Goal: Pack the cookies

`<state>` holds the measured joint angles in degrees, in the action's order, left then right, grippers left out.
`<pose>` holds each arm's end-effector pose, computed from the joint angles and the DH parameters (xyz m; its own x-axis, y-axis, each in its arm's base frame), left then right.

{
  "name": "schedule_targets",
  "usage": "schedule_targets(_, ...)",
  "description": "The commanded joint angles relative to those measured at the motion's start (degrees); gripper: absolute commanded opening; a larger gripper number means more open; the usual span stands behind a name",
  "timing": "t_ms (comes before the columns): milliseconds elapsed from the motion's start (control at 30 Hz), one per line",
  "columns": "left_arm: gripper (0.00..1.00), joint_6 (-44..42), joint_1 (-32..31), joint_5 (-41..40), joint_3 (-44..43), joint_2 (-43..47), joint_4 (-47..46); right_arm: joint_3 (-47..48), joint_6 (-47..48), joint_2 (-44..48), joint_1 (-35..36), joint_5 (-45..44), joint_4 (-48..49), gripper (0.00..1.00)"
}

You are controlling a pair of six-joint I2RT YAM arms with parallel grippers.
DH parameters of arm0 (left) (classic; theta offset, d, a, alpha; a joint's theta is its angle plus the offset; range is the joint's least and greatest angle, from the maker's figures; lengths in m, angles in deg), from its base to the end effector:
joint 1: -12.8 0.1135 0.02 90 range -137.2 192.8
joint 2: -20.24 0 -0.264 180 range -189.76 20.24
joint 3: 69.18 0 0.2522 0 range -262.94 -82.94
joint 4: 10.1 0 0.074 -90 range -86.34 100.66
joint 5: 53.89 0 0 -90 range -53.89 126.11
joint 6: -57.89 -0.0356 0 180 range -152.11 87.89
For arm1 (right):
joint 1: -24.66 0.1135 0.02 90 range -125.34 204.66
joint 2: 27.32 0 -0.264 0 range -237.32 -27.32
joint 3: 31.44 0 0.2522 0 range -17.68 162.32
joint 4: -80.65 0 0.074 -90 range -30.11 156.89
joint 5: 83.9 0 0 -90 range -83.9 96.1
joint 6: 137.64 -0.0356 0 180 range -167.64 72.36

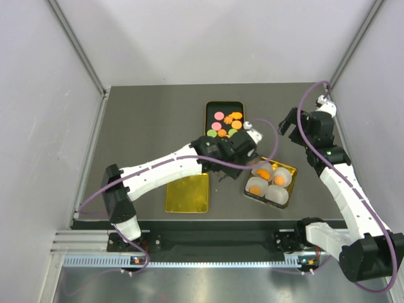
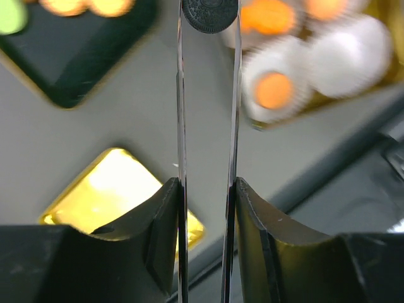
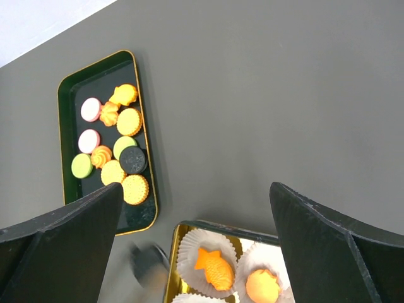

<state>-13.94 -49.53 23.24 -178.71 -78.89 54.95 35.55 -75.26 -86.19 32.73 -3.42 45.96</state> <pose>0.1802 -0.3265 0.3310 -0.6105 0.5096 -0.6064 0.6454 0.7638 -0.0078 0.2293 0.0266 0.3263 -0.3887 0.4067 -0.8268 0.2124 0.9127 0.3491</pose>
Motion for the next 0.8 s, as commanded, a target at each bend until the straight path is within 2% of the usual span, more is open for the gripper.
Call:
schedule_targets(0, 0.34, 1.9, -5.2, 0.6, -3.2, 1.0, 0.5, 0.4, 0.5, 0.7, -1.0, -1.1, 2.6, 1.00)
schedule_targets(200, 0.34, 2.8, -9.2, 5.2, -2.8, -0.4, -1.6, 0.5, 0.5, 0.5, -1.0, -1.0, 2.6, 1.00)
schedule_targets(500, 0.34, 3.7, -11.0, 10.4, -2.1, -3.4, -4.8, 0.5, 0.5, 0.7, -1.0, -0.9, 2.6, 1.00)
schedule_targets(767, 0.36, 4.1, -11.4, 11.5, -1.5, -4.9, -6.6, 0.3, 0.5, 0.8, -1.0, -0.7, 2.6, 1.00)
